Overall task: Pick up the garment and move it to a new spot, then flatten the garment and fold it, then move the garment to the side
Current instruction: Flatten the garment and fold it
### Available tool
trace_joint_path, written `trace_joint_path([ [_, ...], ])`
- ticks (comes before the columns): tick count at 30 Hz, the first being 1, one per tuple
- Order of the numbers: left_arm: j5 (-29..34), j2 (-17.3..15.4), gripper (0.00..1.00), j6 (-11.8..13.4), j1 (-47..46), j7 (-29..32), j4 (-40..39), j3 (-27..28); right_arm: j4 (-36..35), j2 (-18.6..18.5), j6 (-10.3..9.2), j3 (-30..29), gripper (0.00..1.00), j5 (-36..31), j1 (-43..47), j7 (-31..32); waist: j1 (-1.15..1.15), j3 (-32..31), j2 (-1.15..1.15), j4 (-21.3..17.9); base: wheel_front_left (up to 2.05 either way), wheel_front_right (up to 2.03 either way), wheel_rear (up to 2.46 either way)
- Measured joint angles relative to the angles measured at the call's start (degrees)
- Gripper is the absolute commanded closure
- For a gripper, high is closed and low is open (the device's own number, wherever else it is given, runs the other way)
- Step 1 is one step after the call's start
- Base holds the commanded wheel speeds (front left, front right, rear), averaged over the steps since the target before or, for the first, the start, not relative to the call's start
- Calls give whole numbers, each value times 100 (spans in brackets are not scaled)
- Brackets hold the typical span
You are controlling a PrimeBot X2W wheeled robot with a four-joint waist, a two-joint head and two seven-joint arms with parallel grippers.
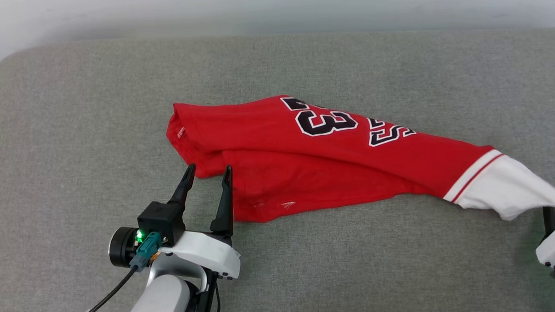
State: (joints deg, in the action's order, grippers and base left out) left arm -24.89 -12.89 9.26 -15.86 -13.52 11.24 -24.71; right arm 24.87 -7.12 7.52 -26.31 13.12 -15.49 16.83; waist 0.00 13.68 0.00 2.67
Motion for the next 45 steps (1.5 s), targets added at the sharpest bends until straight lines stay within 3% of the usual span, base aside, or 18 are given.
trace_joint_path([
  [7, -59, -69, 0, 40, 105, -4, 54, 52, -468, 73, -1, 171, 0, 110, 412, -1403, 0, -316, 0, -105, 0, 0, 0],
  [14, -159, -114, 0, 144, 374, 56, 86, 80, -1555, 238, -1, 572, 0, -169, 1082, -1880, 0, -744, 0, -212, 0, 0, 0],
  [24, -160, -264, 0, 236, 498, 363, 76, 22, -2971, 394, -1, 1538, 0, -513, 1803, -1681, -1, -1042, 0, -216, 0, 0, 0],
  [34, -169, -419, 0, 177, 384, 824, 153, -121, -3477, 415, -1, 2145, 0, -424, 2258, -1480, -1, -1134, 0, -349, 0, 0, 0],
  [45, -409, -606, 0, -480, -508, 2624, 616, -610, -3383, 417, -1, 2469, 0, -300, 2036, -1589, -1, -642, 0, -599, 0, 0, 0],
])
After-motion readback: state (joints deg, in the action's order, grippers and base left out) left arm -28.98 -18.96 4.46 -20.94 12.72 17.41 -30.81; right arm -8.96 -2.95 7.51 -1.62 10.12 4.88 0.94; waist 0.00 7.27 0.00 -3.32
